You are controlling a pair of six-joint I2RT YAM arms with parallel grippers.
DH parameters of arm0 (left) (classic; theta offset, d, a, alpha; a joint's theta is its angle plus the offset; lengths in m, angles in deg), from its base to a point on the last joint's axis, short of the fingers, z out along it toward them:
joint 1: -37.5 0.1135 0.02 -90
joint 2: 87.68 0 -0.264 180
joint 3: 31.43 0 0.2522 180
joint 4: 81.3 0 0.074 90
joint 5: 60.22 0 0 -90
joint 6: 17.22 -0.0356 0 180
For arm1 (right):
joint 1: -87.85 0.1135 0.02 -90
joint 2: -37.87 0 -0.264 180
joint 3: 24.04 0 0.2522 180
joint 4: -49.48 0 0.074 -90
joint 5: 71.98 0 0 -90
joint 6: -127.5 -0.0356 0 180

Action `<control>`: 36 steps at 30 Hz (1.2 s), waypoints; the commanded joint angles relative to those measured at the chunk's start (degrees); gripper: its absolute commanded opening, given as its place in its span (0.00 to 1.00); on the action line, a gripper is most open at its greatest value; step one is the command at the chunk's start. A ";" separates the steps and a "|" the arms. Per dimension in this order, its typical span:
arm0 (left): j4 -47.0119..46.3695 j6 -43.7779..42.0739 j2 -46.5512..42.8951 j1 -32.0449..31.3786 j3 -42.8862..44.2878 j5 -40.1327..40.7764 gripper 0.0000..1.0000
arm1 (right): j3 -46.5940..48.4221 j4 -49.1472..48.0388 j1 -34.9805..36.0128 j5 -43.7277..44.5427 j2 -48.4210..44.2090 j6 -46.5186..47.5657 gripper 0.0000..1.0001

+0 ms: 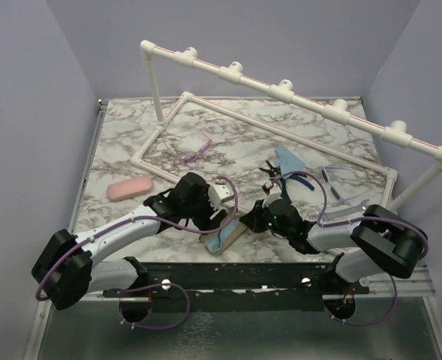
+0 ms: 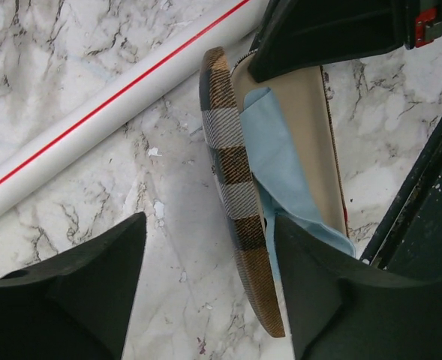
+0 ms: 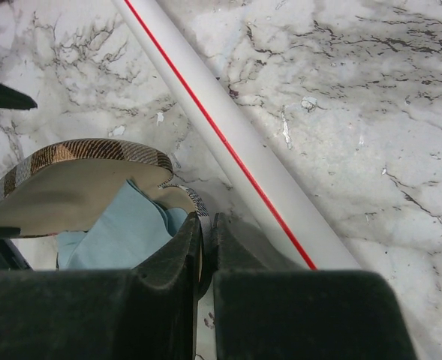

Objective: Organize the sunglasses
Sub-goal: Place the glasses cleaning cloth in the sunglasses case.

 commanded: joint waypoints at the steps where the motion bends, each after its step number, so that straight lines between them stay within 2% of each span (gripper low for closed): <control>1: -2.51 -1.44 0.23 -0.14 -1.57 3.89 0.63 | 0.29 -4.23 0.32 -0.05 2.33 0.61 0.06; 6: -2.34 -2.61 0.43 -1.68 -1.96 4.43 0.46 | 0.32 -4.06 0.31 -0.87 1.91 1.50 0.06; 13: -1.12 -4.47 0.66 -2.19 -1.75 5.92 0.30 | 0.89 -5.22 0.32 -0.69 2.99 2.44 0.06; 20: -0.27 -6.97 0.53 -2.53 -1.32 9.99 0.01 | 3.30 -6.54 0.28 -1.33 5.28 3.54 0.06; 25: 0.62 -8.73 -0.34 -4.48 -0.80 14.21 0.00 | 5.47 -2.94 0.27 -1.95 4.97 4.78 0.18; 30: 1.07 -11.41 -0.56 -7.99 -0.54 23.34 0.00 | 8.59 4.72 0.28 -2.87 1.22 7.77 0.31; 36: -0.06 -14.98 -0.91 -10.37 -1.13 29.98 0.00 | 9.07 11.67 0.31 -2.86 -4.69 9.48 0.38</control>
